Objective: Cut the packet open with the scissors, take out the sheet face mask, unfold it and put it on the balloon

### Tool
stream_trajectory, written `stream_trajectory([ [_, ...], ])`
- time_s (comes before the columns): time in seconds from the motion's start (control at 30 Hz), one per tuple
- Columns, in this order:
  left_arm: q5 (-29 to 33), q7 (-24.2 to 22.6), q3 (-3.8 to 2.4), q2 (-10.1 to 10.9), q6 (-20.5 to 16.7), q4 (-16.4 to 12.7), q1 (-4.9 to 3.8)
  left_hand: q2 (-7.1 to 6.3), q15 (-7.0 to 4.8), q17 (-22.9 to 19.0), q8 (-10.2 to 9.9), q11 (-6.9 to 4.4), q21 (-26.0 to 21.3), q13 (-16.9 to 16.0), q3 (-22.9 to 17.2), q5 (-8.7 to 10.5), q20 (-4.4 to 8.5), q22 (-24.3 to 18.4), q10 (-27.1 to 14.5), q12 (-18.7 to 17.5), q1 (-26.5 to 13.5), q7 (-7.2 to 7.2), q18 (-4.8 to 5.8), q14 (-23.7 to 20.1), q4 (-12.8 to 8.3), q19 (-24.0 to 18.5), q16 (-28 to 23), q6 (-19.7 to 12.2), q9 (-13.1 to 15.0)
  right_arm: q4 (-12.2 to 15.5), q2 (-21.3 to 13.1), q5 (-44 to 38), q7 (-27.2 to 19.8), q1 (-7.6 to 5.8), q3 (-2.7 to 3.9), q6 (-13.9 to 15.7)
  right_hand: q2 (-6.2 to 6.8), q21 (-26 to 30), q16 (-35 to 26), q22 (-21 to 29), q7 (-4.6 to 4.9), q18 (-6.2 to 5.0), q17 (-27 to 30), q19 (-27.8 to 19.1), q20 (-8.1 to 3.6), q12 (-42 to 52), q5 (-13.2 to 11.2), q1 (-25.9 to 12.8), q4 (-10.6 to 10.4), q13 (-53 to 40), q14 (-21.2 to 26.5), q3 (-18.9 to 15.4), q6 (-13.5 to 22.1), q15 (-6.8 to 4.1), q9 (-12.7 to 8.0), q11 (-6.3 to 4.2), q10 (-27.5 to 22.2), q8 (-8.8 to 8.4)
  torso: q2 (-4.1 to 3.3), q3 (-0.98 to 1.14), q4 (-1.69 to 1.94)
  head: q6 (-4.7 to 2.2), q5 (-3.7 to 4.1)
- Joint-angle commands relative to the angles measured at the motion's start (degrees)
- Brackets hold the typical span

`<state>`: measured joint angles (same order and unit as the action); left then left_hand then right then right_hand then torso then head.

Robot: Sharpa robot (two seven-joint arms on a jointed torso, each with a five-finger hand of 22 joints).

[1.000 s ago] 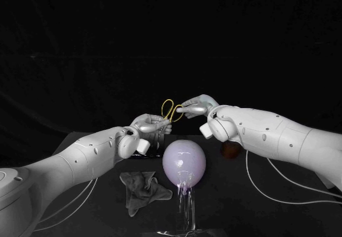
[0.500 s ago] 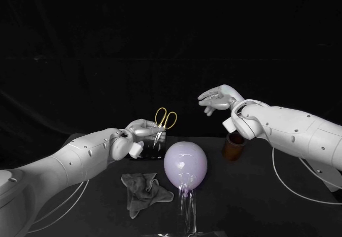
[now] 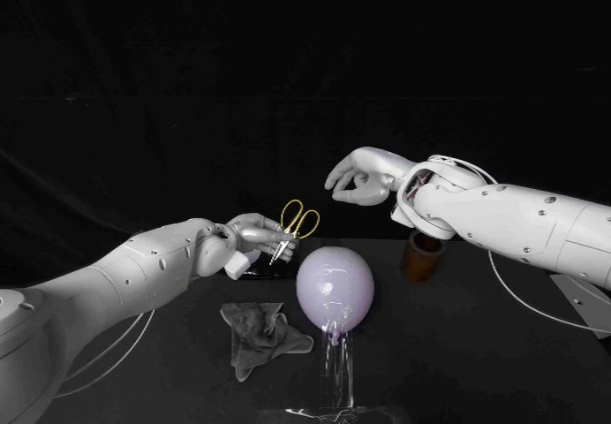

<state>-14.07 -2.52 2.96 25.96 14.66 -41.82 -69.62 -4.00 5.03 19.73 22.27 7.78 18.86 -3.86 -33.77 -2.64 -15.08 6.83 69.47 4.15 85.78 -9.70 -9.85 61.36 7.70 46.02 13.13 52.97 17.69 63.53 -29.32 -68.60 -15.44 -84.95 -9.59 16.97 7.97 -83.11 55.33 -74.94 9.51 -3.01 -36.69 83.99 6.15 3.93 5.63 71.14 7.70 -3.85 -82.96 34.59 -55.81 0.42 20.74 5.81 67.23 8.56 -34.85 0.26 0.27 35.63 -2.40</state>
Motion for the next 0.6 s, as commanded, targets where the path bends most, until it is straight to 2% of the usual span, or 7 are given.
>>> stream_trajectory([
  [0.03,-1.66,2.60,0.00,-0.03,3.78,-0.20,-0.80,0.21,0.03,0.16,0.19,-1.17,0.70,-0.03,-1.28,-0.14,0.07,0.37,1.62,-0.21,-0.71,0.04,-0.52,0.55,-1.94,0.60,0.21,0.24,7.55,1.28,1.04,-17.43,2.16,-0.17,-0.03,0.45,0.93,-0.52,1.79,-5.95,-0.03,0.79,-1.68,0.25,0.29,-0.36,-0.32,0.19,0.04,0.07,0.26,0.60,0.18,0.41,0.11,-0.05,-0.77,-0.38,-0.15,-0.11,0.09,0.29,-0.12],
  [0.2,-2.35,3.23,0.43,-0.11,4.19,-0.16,-1.78,0.31,0.01,0.24,0.20,-1.19,1.05,-0.04,-1.23,-0.14,0.16,0.57,1.74,-0.19,-1.09,0.05,-0.48,0.68,-2.12,0.64,0.22,0.31,7.65,2.29,2.86,-24.58,3.12,-0.03,-0.25,1.63,1.71,-0.25,2.63,-5.59,-0.90,0.58,-2.09,-0.42,-0.05,-0.49,-0.74,0.22,0.11,0.19,0.85,1.02,1.16,-0.02,0.09,-0.65,-3.00,-0.93,-0.36,-0.24,0.21,0.28,-0.11],
  [0.43,-2.69,3.47,0.59,-0.26,4.19,-0.43,-2.32,0.36,-0.04,0.31,0.22,-1.23,1.36,-0.04,-1.21,-0.15,0.25,0.74,1.84,-0.19,-1.31,0.07,-0.48,0.77,-2.35,0.68,0.22,0.36,7.73,2.30,5.69,-31.35,5.23,1.22,-0.47,2.23,2.36,0.51,3.78,-4.61,-1.46,0.25,-3.19,-1.43,-0.93,-0.49,-1.44,0.28,0.09,0.24,0.81,1.00,2.24,-1.09,0.06,-1.09,-5.90,-1.54,-0.66,-0.58,0.39,0.29,0.04],
  [0.47,-2.71,3.47,0.59,-0.28,4.19,-0.48,-2.36,0.41,-0.06,0.35,0.22,-1.24,1.55,-0.04,-1.21,-0.14,0.31,0.85,1.89,-0.19,-1.42,0.07,-0.48,0.82,-2.48,0.72,0.23,0.38,7.77,2.24,5.99,-31.91,5.57,1.38,-0.49,2.32,2.43,0.60,3.78,-4.51,-1.48,0.21,-3.12,-1.54,-1.07,-0.50,-1.56,0.32,0.09,0.25,0.84,0.95,2.51,-1.29,0.02,-1.15,-6.45,-1.69,-0.66,-0.58,0.39,0.29,0.04],
  [0.5,-2.73,3.47,0.59,-0.30,4.19,-0.55,-2.42,0.41,-0.06,0.35,0.22,-1.24,1.55,-0.04,-1.21,-0.14,0.31,0.85,1.89,-0.19,-1.42,0.07,-0.48,0.82,-2.48,0.72,0.23,0.38,7.77,2.14,6.38,-32.65,6.03,1.59,-0.51,2.49,2.54,1.17,3.38,-3.76,-1.65,0.00,-2.49,-2.14,-1.27,-0.53,-1.71,0.41,0.12,0.30,1.05,0.82,2.88,-1.51,-0.03,-1.31,-7.76,-1.90,-0.63,-0.49,0.35,0.28,-0.03],
  [0.6,-2.85,3.49,0.59,-0.35,4.22,-0.77,-2.59,0.46,-0.07,0.38,0.22,-1.25,1.68,-0.04,-1.21,-0.15,0.34,0.93,1.93,-0.18,-1.50,0.07,-0.47,0.86,-2.57,0.73,0.22,0.40,7.80,1.82,7.30,-34.39,7.38,2.11,-0.54,2.91,2.65,1.68,3.25,-3.15,-1.77,-0.16,-2.23,-2.67,-1.48,-0.50,-2.09,0.52,0.11,0.27,1.15,0.53,3.47,-1.60,-0.11,-1.44,-8.85,-2.24,-0.74,-0.59,0.45,0.31,0.02],
])
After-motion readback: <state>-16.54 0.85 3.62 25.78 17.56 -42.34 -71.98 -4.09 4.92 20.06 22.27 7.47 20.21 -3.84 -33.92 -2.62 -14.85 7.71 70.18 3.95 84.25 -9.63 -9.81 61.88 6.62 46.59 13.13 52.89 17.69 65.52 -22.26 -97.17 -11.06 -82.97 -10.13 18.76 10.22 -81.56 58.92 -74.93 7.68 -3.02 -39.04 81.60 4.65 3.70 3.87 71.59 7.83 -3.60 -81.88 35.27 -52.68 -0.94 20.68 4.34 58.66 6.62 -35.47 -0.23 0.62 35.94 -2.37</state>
